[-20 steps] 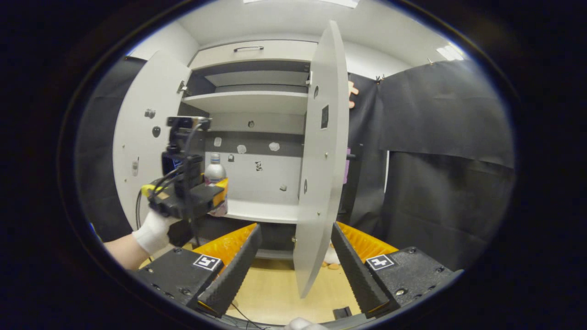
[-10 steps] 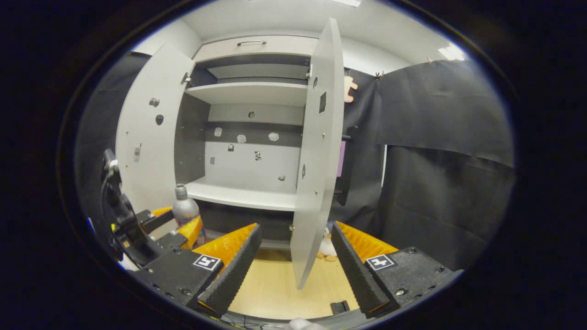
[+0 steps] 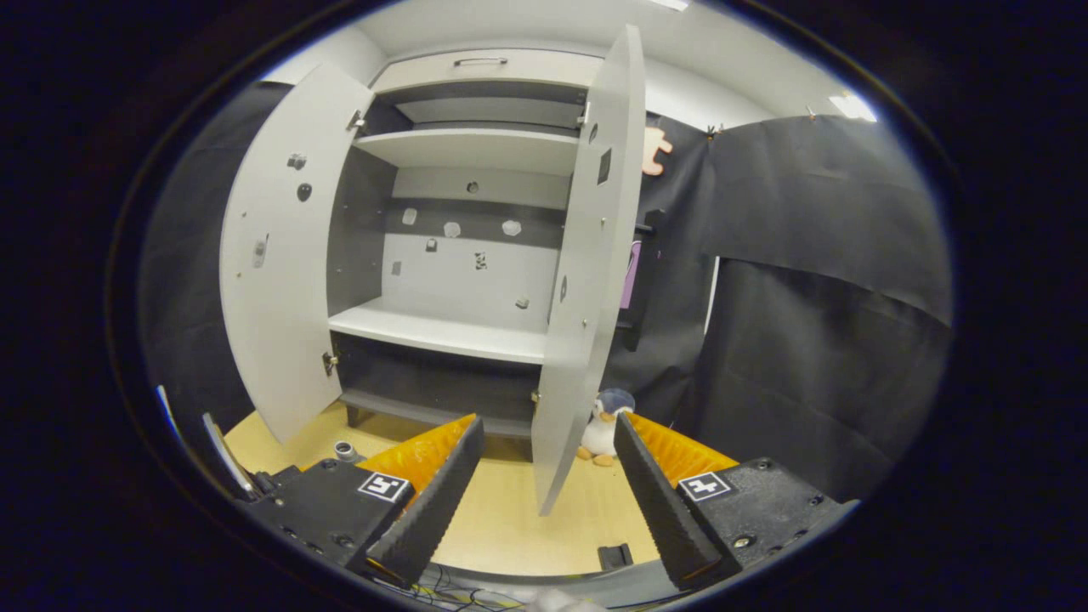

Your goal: Grasp the bottle in the cabinet with the left hand and place it on the coaster, then close the right door with the right hand and the left door with the left hand.

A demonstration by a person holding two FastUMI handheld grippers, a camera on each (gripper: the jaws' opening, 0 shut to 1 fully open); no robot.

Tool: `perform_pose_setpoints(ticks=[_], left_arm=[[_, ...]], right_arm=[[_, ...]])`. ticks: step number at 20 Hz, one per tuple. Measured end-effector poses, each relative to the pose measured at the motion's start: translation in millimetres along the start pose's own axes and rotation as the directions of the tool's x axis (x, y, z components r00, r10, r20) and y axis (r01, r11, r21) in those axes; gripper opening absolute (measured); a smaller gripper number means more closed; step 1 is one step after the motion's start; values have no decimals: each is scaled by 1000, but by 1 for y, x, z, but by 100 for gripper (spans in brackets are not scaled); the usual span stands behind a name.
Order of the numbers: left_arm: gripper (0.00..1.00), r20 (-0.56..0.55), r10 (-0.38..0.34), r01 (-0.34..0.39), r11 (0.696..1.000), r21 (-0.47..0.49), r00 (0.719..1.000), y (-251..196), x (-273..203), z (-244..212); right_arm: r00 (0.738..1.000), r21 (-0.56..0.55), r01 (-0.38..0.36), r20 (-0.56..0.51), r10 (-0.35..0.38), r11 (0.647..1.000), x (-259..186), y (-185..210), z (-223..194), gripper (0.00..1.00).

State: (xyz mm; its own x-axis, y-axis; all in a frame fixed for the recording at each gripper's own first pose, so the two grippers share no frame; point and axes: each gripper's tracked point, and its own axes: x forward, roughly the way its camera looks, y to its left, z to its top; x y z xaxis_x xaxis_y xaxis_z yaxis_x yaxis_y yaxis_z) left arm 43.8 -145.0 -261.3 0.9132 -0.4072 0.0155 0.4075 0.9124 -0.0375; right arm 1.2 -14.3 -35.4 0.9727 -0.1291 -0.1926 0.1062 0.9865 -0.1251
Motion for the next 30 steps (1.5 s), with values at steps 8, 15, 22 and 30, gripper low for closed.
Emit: perform_pose_setpoints(ticks=[8, 15, 22, 30], left_arm=[[80, -20, 26, -26, 1000, -12, 999, 8, -5, -51], [84, -41, 22, -23, 1000, -10, 999, 7, -8, -70], [98, 3, 22, -22, 1000, -21, 1000, 10, 2, -27], [98, 152, 27, -35, 998, 52, 988, 28, 13, 124]], right_arm=[[999, -70, -43, -5, 43, 997, -11, 14, 2, 100], [999, -80, -50, -22, 49, 996, -18, 13, -6, 100], [999, -64, -31, -25, 30, 997, -20, 9, -10, 100], [999, 22, -2, 40, 2, 1000, -24, 1, 3, 99]])
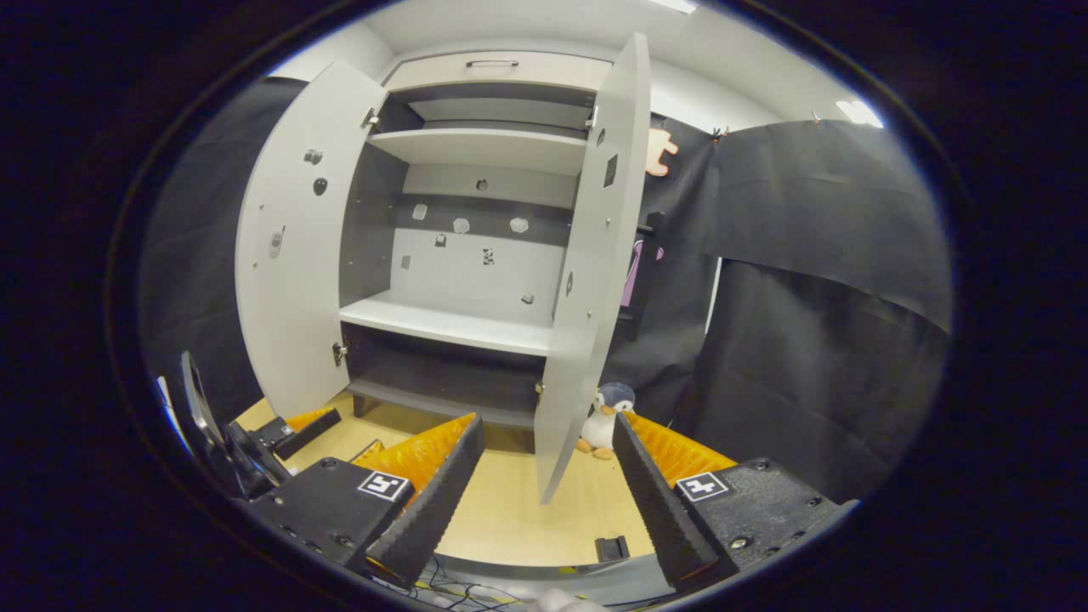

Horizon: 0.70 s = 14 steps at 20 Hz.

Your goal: Grasp the bottle in the cabinet with the left hand and place it on the coaster, then close the right door with the right hand and the left door with the left hand.

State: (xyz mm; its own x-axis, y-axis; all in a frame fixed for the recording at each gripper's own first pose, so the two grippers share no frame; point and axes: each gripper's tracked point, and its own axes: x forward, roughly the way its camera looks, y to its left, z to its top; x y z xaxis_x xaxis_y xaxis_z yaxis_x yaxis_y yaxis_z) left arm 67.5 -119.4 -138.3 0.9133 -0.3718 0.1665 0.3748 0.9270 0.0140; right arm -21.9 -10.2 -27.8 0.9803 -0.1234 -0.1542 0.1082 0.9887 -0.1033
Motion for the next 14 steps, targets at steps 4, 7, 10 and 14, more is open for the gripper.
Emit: perform_pose_setpoints(ticks=[4, 7, 10, 14], left_arm=[[97, 64, 37, -40, 999, 33, 997, 22, 0, 81], [97, 62, 31, -33, 999, 32, 998, 37, -9, 125], [97, 2, 91, -91, 995, 32, 996, 68, -29, 143], [98, -109, 234, -226, 971, 78, 966, 105, -69, 133]], right_arm=[[996, 25, 18, 88, -20, 1000, -2, -4, 19, 99], [989, 63, 22, 142, -31, 998, -3, -9, 33, 100], [982, 95, 34, 182, -51, 995, 3, -28, 44, 100], [970, 130, 68, 224, -96, 989, 25, -81, 62, 99]])
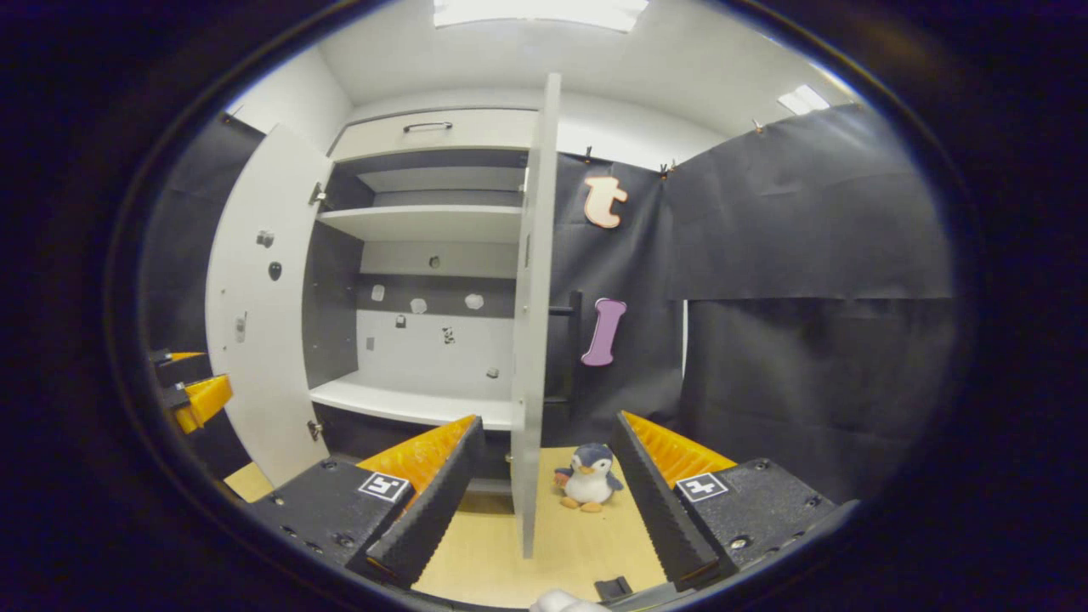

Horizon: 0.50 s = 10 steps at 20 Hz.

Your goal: Grasp the bottle in the cabinet with the left hand and place it on the coaster, then close the right door with the right hand and the left door with the left hand.

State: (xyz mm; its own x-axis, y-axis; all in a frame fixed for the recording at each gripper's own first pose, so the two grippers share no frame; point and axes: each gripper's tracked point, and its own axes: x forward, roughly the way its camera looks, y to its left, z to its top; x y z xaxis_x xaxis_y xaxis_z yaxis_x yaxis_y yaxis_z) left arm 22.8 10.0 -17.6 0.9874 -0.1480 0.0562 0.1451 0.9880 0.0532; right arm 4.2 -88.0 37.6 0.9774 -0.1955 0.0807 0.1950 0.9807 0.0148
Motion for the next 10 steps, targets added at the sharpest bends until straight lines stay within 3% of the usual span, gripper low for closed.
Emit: perform_pose_setpoints(ticks=[3, 5, 8, 10], left_arm=[[97, -71, 97, -96, 995, 9, 993, 15, -16, -18], [97, -121, 117, -114, 993, 29, 986, 10, -22, -26], [97, -136, 152, -149, 988, 29, 979, -6, -26, -22], [97, -158, 160, -160, 987, 14, 974, -22, -26, -23]], right_arm=[[999, 26, 39, 6, -39, 999, 35, -49, 6, 99], [1000, 48, 29, -7, -29, 998, 62, -71, 9, 99], [999, 64, -33, -14, 34, 997, 103, -84, 18, 99], [993, 61, -113, -21, 115, 992, 127, -78, 21, 100]])
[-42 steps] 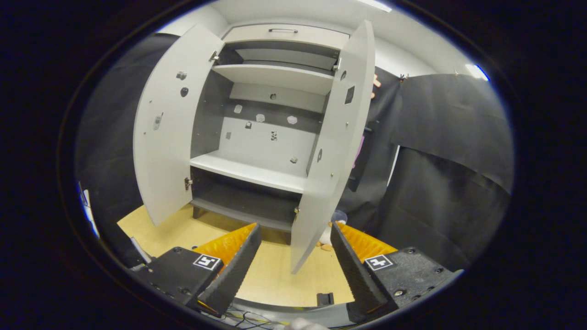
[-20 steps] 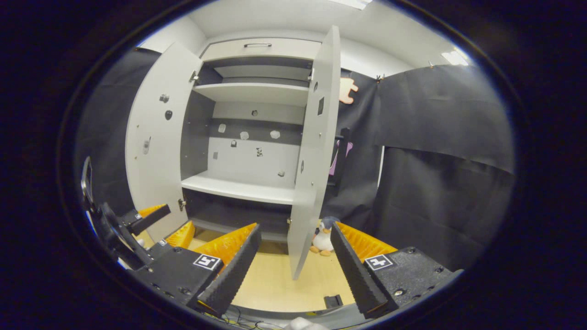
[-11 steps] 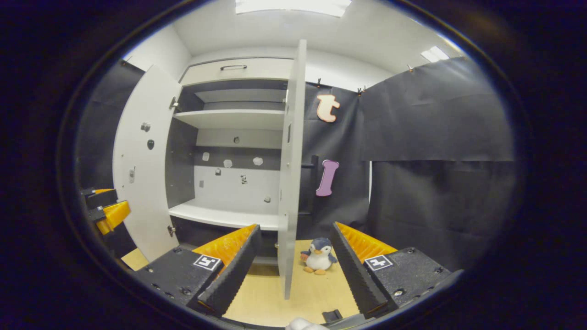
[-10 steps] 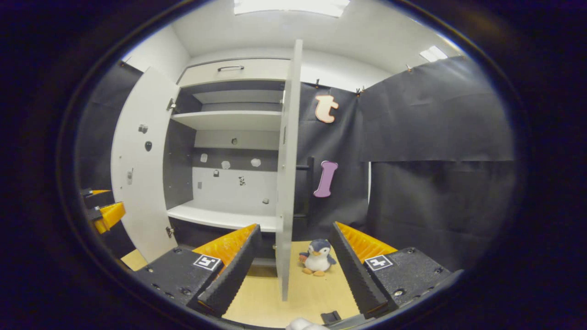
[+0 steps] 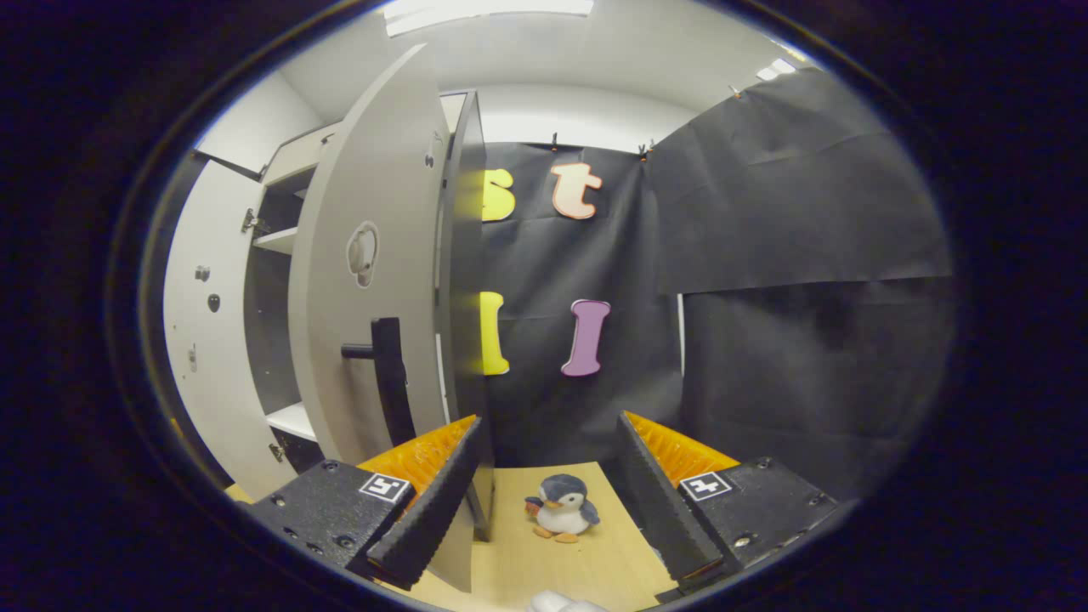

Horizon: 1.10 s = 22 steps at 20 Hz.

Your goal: Grasp the bottle in the cabinet with the left hand and place it on the coaster, then close the right door with the right hand and the left door with the left hand.

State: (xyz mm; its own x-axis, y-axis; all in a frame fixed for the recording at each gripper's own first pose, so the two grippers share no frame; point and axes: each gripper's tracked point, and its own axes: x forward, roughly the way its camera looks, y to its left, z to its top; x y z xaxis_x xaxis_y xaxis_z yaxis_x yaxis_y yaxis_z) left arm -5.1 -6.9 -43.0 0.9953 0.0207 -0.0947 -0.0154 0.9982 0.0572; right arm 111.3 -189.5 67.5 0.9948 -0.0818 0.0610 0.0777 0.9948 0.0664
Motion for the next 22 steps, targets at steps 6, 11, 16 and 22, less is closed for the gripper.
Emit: perform_pose_setpoints(ticks=[6, 11, 16, 22], left_arm=[[97, 6, 124, -124, 992, 5, 992, -13, -11, 7], [97, 1, 127, -127, 991, -36, 992, -9, -11, 2], [97, 9, 108, -108, 993, -45, 994, 22, -6, 0], [97, 16, 106, -106, 994, -42, 994, 64, -6, -5]], right_arm=[[976, -51, -216, -39, 214, 975, 33, 32, 1, 100], [975, -46, -216, -69, 212, 975, 31, 41, -1, 94], [981, -44, -182, -71, 179, 982, 24, 79, -4, 94], [975, -114, -221, -60, 215, 969, 27, 157, -11, 94]])
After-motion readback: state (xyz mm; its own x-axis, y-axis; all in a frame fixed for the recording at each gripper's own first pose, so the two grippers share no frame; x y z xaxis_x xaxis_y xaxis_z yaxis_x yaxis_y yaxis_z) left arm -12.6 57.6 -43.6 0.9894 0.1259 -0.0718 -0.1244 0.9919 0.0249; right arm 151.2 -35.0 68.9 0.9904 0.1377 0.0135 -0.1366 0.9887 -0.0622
